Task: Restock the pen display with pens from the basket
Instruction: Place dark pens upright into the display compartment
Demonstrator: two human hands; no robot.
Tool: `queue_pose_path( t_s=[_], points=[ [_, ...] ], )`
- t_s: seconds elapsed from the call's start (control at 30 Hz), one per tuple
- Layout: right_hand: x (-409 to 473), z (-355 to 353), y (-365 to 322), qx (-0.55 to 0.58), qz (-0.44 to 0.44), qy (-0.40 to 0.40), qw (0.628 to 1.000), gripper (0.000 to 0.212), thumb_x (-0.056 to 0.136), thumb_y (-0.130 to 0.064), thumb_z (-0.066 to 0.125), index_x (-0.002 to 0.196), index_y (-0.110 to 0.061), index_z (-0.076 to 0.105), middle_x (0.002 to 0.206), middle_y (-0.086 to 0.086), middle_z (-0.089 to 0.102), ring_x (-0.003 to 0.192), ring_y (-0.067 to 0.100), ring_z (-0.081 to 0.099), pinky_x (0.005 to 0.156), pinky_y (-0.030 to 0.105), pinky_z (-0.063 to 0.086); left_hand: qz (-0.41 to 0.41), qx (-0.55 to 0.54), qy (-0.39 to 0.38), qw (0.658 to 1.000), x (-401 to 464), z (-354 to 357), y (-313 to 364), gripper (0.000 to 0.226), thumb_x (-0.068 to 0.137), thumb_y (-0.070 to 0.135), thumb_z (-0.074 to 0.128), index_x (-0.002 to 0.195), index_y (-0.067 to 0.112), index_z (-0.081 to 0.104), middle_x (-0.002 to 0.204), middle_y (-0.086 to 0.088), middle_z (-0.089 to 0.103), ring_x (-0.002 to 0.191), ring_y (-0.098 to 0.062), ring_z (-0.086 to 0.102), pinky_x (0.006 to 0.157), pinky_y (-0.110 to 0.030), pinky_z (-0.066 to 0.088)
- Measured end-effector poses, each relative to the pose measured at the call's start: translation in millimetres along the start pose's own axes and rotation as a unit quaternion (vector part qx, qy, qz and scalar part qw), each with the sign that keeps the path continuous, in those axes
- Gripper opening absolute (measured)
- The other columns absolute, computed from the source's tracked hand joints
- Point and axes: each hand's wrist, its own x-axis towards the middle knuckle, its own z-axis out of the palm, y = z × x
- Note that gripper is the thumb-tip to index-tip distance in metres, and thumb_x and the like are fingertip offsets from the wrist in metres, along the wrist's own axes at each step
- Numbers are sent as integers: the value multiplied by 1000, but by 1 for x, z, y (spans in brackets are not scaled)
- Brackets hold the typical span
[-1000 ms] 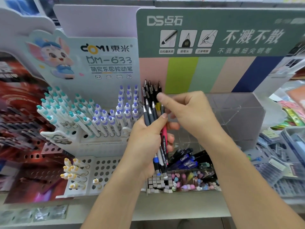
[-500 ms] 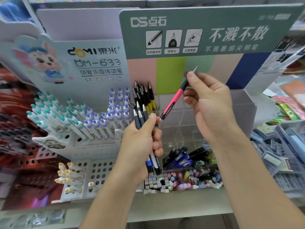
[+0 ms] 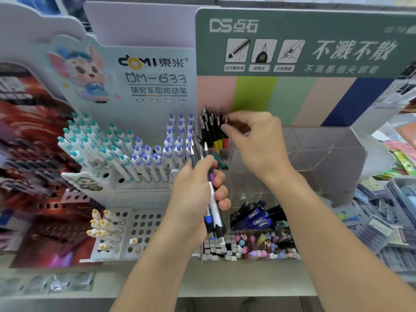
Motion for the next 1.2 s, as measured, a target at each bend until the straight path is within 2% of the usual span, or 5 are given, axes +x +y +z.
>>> queue_pose_path(
  t_s=[0.4,0.53,0.77,0.97,1.2],
  points=[
    [-3,0,-9,3,73,33,997,13,92,-23,71,96,-14,80,87,-6,77,79,7,68,79,34,55,18,19,14,1000,2,3,-4,21,104,25,51,92,10,60,59,-1,56,44,-12,46,38,-21,38],
    [-23,-23,-25,-7,123,46,991,22,96,-38,67,84,-22,77,68,-20,68,63,-4,61,63,18,50,20,19,15,1000,4,6,-4,21,104,26,52,93,10,62,61,-1,56,43,-10,44,36,-19,34],
    [-49,-29,-33,297,321,-120,891,23,94,-23,70,94,-1,76,56,6,56,44,16,49,47,24,48,18,80,1,997,3,16,-9,27,104,29,51,103,5,64,68,-7,69,50,-14,58,41,-22,45],
    [-35,-53,-26,345,193,76,916,15,97,-16,64,91,-7,74,72,2,66,62,12,57,53,20,48,52,86,49,994,3,7,-8,32,107,30,42,103,8,64,79,-12,76,69,-23,75,58,-32,60],
    [-10,-29,-17,148,37,112,982,15,100,-16,62,92,-12,74,76,0,71,66,16,69,63,37,61,83,93,78,989,0,6,-1,23,106,27,44,97,13,60,52,6,36,42,-8,26,38,-21,22]
  ],
)
